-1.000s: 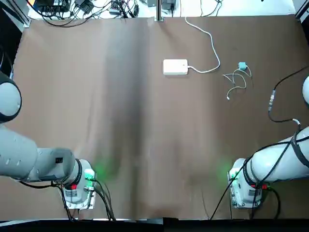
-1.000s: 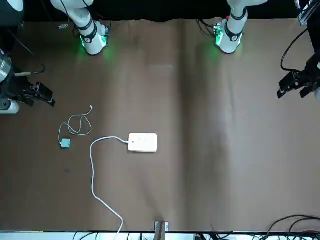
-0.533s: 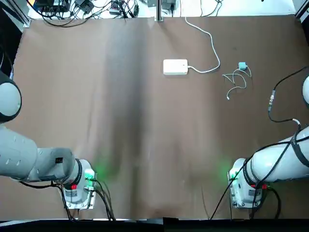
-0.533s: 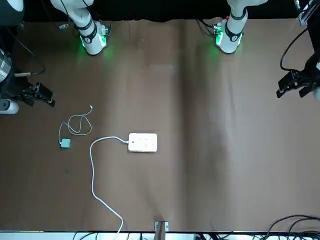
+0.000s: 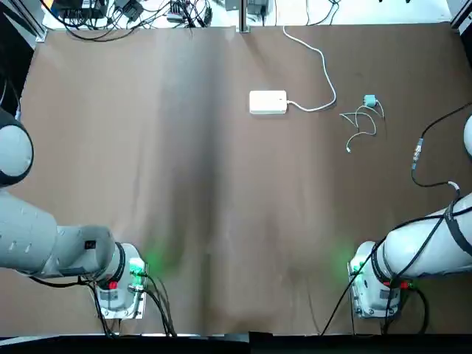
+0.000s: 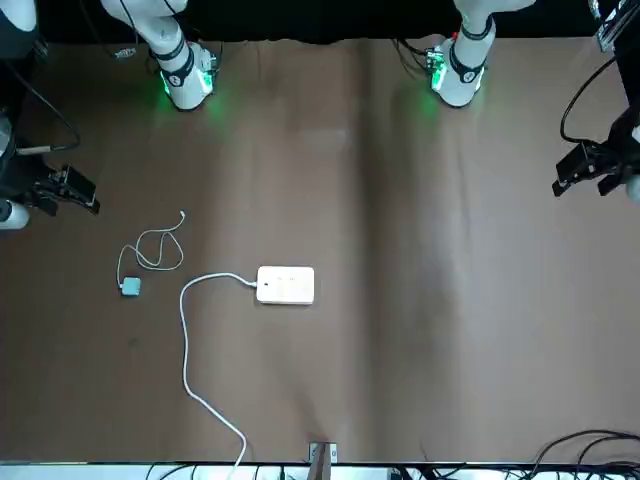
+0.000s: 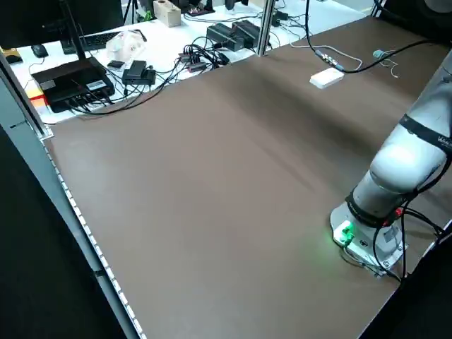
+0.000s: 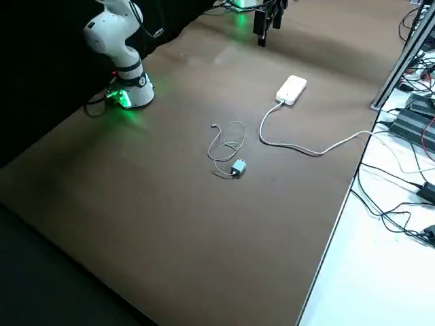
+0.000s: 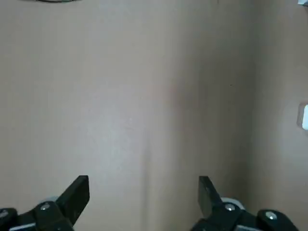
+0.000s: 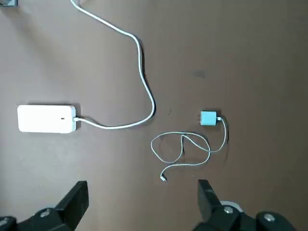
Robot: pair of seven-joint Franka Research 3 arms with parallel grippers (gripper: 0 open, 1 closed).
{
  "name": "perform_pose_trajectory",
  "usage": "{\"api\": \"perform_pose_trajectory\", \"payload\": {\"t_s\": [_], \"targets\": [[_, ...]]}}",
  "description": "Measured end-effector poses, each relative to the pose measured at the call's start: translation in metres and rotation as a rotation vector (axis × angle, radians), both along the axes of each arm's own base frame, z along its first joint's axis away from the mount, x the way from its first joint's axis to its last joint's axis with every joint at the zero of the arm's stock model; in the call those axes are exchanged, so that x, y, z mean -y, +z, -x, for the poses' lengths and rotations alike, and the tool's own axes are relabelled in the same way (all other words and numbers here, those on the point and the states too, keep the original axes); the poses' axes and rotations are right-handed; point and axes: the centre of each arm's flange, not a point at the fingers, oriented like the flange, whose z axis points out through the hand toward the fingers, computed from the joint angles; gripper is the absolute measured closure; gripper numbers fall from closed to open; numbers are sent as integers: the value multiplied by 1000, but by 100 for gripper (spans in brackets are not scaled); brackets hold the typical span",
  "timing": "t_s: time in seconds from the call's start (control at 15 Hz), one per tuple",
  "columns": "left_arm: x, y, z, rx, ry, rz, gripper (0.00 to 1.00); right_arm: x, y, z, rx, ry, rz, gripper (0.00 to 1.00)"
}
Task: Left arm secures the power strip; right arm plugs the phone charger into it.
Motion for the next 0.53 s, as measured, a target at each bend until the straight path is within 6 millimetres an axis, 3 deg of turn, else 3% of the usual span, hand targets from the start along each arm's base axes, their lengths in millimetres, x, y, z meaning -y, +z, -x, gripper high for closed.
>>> {"api": "perform_pose_trajectory", "payload": {"t_s": [0.53], "targets": [[7, -12, -5, -26, 4, 2, 0, 2, -11, -3, -19, 23, 2, 0]]}}
